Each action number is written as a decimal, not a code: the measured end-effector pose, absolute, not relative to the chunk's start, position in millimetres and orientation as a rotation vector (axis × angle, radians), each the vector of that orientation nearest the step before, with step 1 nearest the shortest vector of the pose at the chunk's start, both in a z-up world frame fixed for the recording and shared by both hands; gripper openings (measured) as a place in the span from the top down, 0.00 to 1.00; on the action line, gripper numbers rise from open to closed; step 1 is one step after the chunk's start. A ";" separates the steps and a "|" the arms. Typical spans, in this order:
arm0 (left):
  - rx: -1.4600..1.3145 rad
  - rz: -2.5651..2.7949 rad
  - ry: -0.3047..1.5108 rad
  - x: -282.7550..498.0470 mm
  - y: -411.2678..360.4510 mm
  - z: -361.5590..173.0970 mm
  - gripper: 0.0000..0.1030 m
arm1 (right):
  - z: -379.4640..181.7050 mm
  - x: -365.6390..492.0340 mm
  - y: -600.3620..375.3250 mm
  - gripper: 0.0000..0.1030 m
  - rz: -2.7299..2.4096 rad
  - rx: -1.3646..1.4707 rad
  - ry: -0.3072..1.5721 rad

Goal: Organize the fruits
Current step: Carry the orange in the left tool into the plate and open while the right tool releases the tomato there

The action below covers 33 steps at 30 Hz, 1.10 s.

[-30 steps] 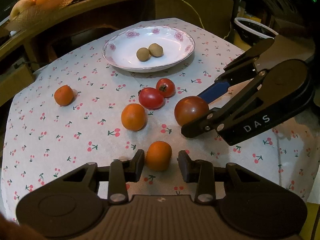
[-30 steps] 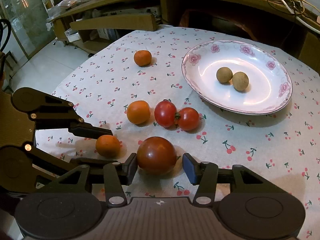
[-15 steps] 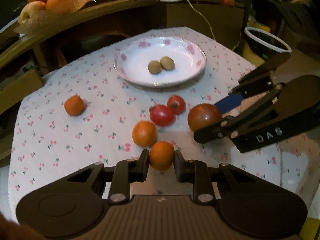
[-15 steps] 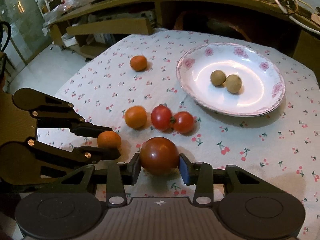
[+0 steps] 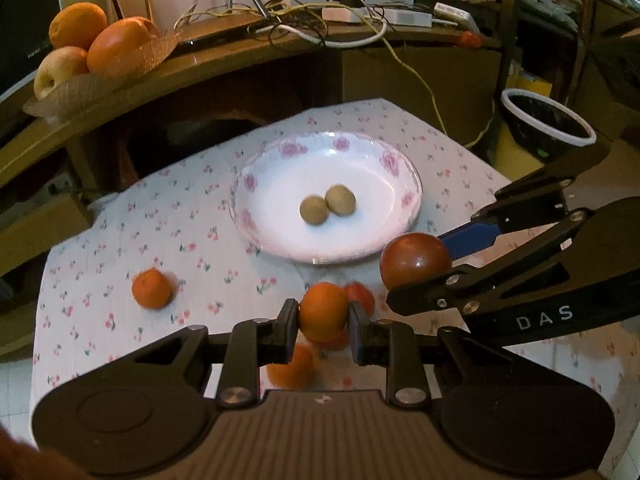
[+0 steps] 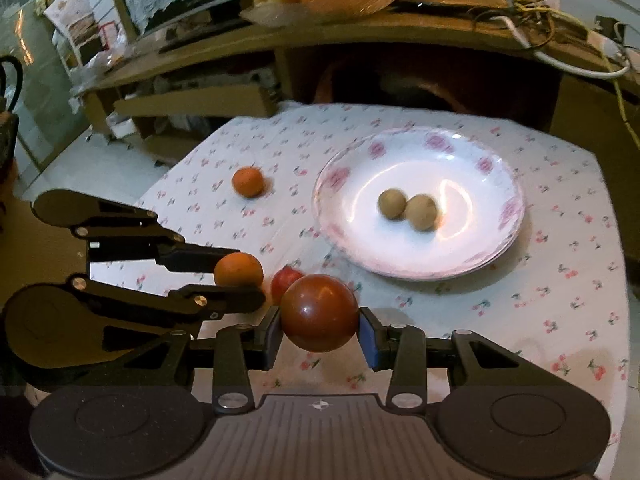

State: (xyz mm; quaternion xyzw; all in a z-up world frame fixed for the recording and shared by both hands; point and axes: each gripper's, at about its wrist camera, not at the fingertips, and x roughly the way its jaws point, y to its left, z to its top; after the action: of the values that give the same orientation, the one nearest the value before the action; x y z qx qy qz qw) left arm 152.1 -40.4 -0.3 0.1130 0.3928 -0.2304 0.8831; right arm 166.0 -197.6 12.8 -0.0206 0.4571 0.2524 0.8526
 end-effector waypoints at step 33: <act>0.219 -0.411 0.850 236.9 -70.5 -29.1 0.71 | -8.7 238.3 -223.9 0.58 0.360 -0.006 0.969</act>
State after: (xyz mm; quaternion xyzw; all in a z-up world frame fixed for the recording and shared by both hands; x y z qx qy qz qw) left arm 236.9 -70.5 -29.1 0.1055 0.4087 -0.1977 0.8847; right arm 238.3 -223.9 -8.7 -0.0031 0.4632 0.1719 0.8694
